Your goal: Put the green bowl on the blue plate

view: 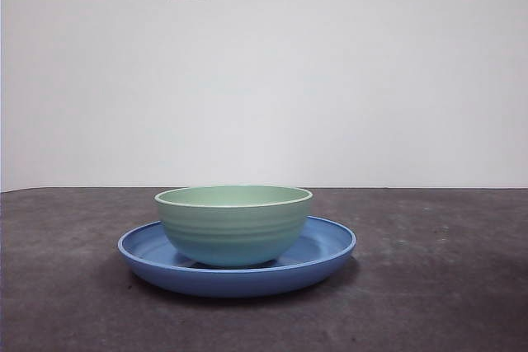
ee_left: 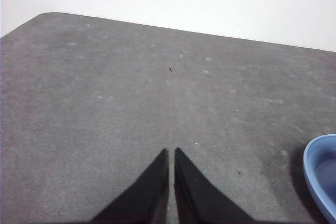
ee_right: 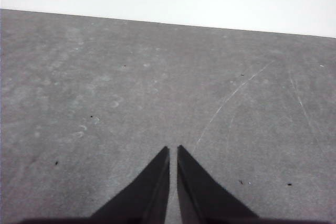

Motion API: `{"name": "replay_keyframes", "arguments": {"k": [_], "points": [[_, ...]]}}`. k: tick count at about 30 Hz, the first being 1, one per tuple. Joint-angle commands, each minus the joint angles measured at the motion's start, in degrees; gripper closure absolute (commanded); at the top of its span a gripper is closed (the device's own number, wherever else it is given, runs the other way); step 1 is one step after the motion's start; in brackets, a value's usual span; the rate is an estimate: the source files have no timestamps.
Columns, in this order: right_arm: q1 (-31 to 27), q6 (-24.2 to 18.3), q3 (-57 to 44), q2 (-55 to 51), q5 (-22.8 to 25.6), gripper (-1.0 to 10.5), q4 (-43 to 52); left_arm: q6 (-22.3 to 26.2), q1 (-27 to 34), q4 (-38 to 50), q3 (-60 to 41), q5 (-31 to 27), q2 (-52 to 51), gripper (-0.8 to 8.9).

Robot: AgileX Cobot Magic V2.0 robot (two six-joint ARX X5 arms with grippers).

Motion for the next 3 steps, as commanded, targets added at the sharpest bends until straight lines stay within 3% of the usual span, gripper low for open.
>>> {"name": "replay_keyframes", "arguments": {"k": [1,3], "points": [[0.0,-0.4,-0.3,-0.1,0.2,9.3,0.6,-0.1,-0.1,0.9,-1.2,-0.2,-0.1,7.94],[0.0,-0.4,-0.3,-0.1,0.2,9.3,0.6,-0.1,-0.1,0.9,-1.2,-0.2,-0.1,7.94]]}}
